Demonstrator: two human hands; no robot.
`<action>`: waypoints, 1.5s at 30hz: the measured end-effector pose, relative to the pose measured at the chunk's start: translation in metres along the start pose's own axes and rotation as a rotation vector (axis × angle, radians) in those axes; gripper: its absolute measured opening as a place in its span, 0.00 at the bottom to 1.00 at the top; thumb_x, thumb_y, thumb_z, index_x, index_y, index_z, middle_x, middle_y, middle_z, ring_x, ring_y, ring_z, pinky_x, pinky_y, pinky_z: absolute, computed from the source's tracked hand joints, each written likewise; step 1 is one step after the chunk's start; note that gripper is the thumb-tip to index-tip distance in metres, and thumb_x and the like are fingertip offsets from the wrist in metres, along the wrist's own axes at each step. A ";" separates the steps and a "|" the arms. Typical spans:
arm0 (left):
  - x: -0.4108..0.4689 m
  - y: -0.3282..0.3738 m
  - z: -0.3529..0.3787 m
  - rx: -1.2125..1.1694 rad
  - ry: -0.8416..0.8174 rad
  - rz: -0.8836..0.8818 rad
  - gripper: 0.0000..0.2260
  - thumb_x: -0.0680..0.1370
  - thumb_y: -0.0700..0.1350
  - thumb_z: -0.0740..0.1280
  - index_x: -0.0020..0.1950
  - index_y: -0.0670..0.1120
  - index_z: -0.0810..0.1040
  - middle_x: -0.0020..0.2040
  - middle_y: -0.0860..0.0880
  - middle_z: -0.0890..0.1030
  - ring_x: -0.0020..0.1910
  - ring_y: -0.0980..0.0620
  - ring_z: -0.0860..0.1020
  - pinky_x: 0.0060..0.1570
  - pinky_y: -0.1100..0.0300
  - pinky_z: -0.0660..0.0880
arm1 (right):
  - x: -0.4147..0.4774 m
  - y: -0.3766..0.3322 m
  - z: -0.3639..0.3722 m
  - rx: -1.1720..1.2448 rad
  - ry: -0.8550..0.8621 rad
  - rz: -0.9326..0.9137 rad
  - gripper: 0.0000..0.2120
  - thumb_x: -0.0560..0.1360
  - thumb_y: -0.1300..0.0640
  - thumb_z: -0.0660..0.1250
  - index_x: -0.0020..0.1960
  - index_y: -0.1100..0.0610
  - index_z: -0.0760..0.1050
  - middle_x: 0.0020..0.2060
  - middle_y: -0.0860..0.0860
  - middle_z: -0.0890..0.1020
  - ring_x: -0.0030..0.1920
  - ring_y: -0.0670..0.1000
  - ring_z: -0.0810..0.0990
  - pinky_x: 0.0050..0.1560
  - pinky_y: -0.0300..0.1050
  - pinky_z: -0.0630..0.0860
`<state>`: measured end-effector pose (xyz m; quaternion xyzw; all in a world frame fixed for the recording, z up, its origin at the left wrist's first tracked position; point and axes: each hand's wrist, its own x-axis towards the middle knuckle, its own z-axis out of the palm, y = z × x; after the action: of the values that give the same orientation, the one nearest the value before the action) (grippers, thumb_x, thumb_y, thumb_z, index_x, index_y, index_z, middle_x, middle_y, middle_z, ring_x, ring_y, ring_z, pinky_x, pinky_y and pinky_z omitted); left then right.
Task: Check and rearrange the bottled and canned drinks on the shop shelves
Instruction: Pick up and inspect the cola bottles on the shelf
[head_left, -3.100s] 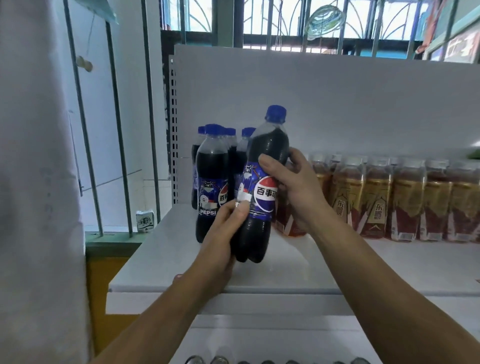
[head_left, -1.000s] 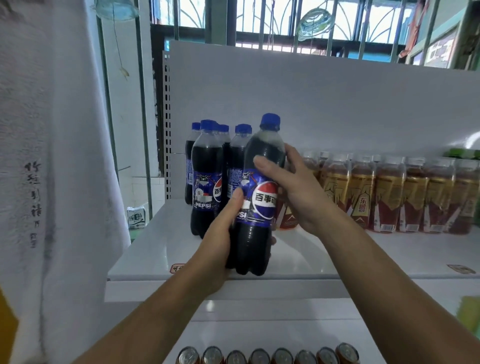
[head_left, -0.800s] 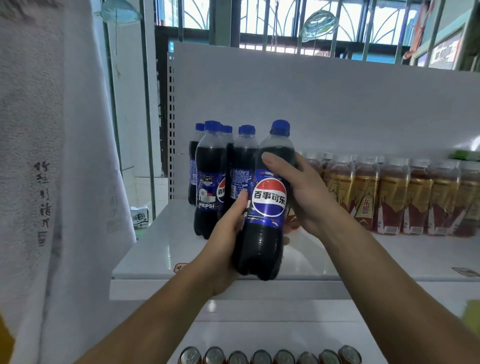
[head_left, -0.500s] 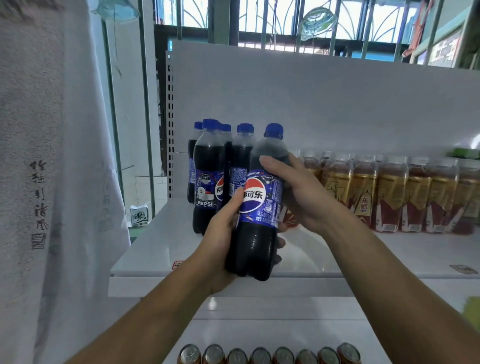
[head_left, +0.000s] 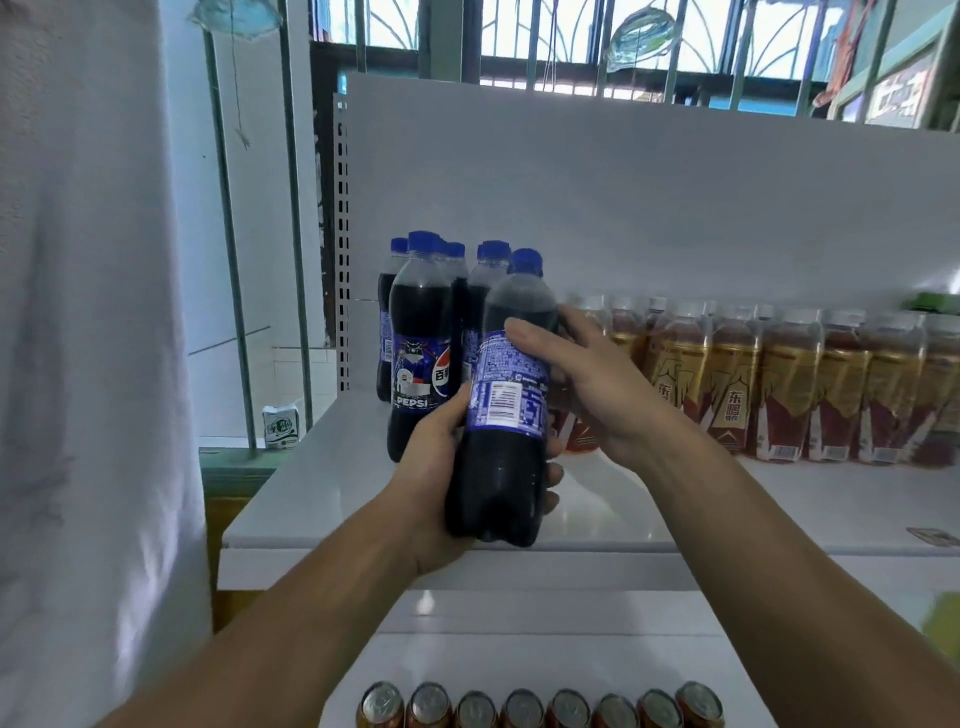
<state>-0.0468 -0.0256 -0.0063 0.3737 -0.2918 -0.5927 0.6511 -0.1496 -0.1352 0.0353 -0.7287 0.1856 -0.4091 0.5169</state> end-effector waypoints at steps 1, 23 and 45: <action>0.000 -0.001 0.000 -0.048 -0.030 -0.029 0.26 0.80 0.62 0.58 0.58 0.40 0.81 0.44 0.39 0.84 0.34 0.43 0.83 0.37 0.54 0.81 | 0.001 0.002 0.001 0.022 0.012 0.022 0.40 0.63 0.40 0.75 0.72 0.48 0.70 0.58 0.47 0.83 0.55 0.49 0.85 0.51 0.45 0.81; -0.005 0.008 -0.002 0.654 -0.128 0.402 0.14 0.70 0.49 0.72 0.55 0.52 0.80 0.51 0.58 0.86 0.55 0.53 0.83 0.42 0.70 0.77 | -0.010 0.004 -0.019 0.395 -0.107 -0.137 0.36 0.66 0.58 0.75 0.73 0.55 0.71 0.52 0.53 0.83 0.50 0.53 0.85 0.47 0.47 0.81; 0.029 -0.003 -0.039 1.052 0.264 0.645 0.27 0.75 0.49 0.74 0.72 0.57 0.70 0.60 0.60 0.79 0.56 0.64 0.77 0.57 0.66 0.76 | 0.020 0.011 -0.006 -0.026 0.039 -0.104 0.30 0.71 0.59 0.77 0.70 0.50 0.71 0.57 0.45 0.83 0.55 0.44 0.83 0.51 0.40 0.81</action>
<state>-0.0129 -0.0489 -0.0315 0.6071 -0.5593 -0.0926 0.5568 -0.1411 -0.1569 0.0346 -0.7360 0.1626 -0.4470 0.4817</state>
